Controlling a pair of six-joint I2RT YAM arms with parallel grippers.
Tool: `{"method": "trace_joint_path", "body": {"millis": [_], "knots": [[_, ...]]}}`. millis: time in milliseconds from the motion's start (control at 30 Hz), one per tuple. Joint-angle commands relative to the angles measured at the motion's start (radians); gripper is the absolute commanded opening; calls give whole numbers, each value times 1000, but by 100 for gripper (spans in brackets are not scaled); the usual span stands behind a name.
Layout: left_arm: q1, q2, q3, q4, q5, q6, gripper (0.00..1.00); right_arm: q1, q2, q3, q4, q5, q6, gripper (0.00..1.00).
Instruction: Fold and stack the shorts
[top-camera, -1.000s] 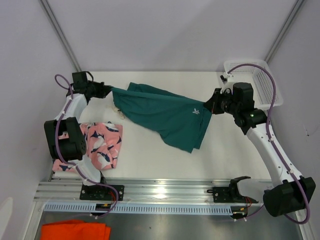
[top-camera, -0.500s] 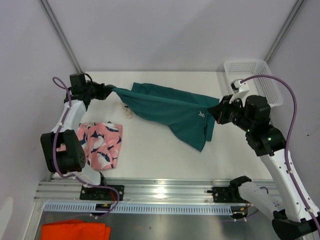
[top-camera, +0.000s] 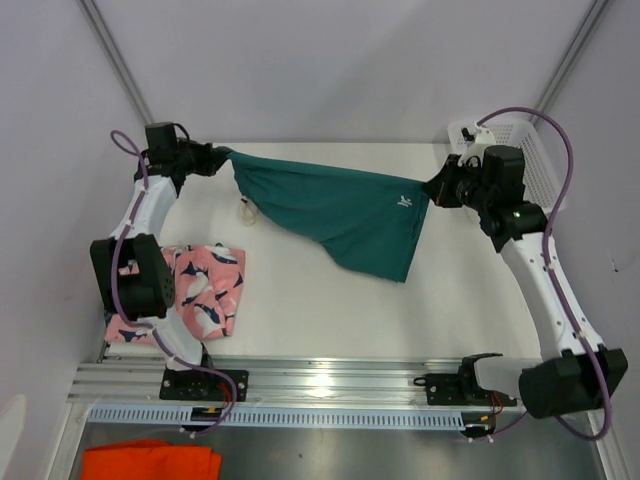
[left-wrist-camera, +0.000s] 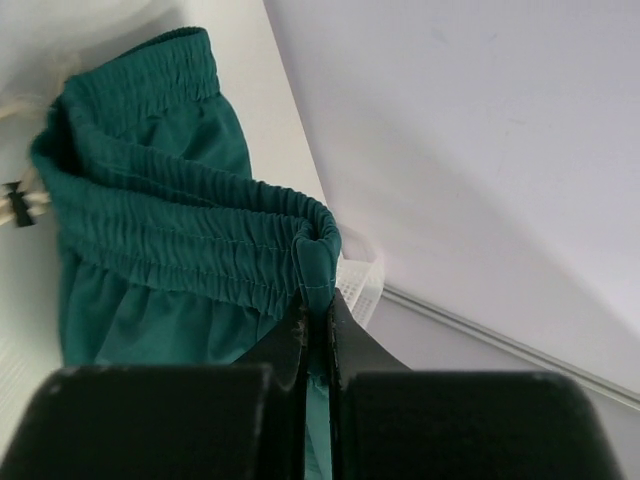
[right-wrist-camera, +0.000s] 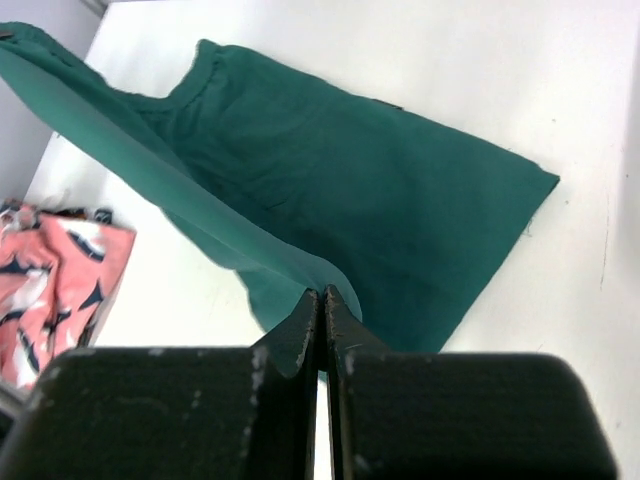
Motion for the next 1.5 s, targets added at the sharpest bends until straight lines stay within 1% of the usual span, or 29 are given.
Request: {"method": "trace_joint_path", "body": {"millis": [0, 33, 100, 167, 233, 300, 333, 367, 400, 433, 467, 567, 600, 633, 667, 700, 733, 767, 833, 867, 967, 1067, 1100, 1167, 1200, 1233, 1267, 1367, 1467], "knots": [[-20, 130, 181, 25, -48, -20, 0, -53, 91, 48, 122, -14, 20, 0], [-23, 215, 226, 2, -46, -11, 0, -71, 125, 54, 165, -19, 26, 0], [-31, 291, 322, -9, -43, -26, 0, -88, 253, 102, 188, -37, 33, 0], [-37, 382, 333, 99, -31, -88, 0, -102, 382, 142, 222, -25, 38, 0], [-49, 443, 370, 182, -40, -127, 0, -114, 454, 186, 265, 3, 59, 0], [-69, 544, 457, 183, -62, -125, 1, -133, 540, 208, 291, 58, 91, 0], [-80, 624, 584, 172, -74, -114, 3, -146, 589, 219, 315, 96, 108, 0], [-80, 624, 624, 170, -73, -114, 4, -153, 590, 225, 329, 96, 121, 0], [-91, 699, 663, 176, -70, -118, 4, -156, 634, 226, 343, 134, 128, 0], [-97, 734, 750, 195, -60, -135, 7, -157, 656, 232, 349, 165, 142, 0], [-109, 794, 769, 257, -37, -144, 8, -157, 676, 235, 349, 191, 148, 0], [-124, 856, 836, 354, -7, -171, 0, -193, 717, 196, 389, 291, 174, 0], [-129, 874, 843, 400, -8, -169, 3, -208, 716, 173, 421, 300, 179, 0], [-129, 880, 849, 406, -11, -164, 9, -214, 726, 156, 464, 300, 184, 0], [-129, 884, 846, 417, -25, -163, 24, -220, 738, 154, 472, 300, 188, 0], [-161, 887, 853, 408, -34, -143, 82, -225, 758, 172, 466, 293, 185, 23], [-166, 887, 858, 397, -45, -131, 99, -225, 809, 208, 432, 287, 181, 43], [-167, 881, 853, 403, -48, -117, 99, -223, 832, 281, 406, 284, 172, 71], [-166, 835, 815, 451, -39, -97, 99, -223, 861, 327, 352, 270, 167, 76], [-161, 809, 731, 477, -37, -102, 99, -223, 855, 332, 351, 270, 170, 82], [-149, 715, 654, 500, -31, -79, 99, -226, 794, 283, 351, 267, 168, 87], [-143, 625, 607, 472, 1, -48, 99, -222, 710, 223, 371, 194, 167, 86], [-137, 599, 540, 469, 10, -34, 99, -219, 691, 181, 377, 169, 167, 85], [-105, 515, 476, 512, 50, -26, 99, -191, 659, 147, 377, 126, 168, 86], [-101, 487, 400, 511, 59, -8, 99, -179, 636, 121, 371, 81, 170, 85], [-98, 461, 381, 497, 73, 13, 99, -170, 627, 110, 371, 63, 170, 85], [-92, 437, 370, 439, 79, 41, 99, -115, 618, 99, 371, 52, 164, 85], [-79, 338, 283, 321, 76, 164, 99, -39, 597, 93, 365, 50, 130, 85], [-57, 235, 182, 273, 78, 254, 99, 48, 622, 137, 349, 44, 106, 85]]}}
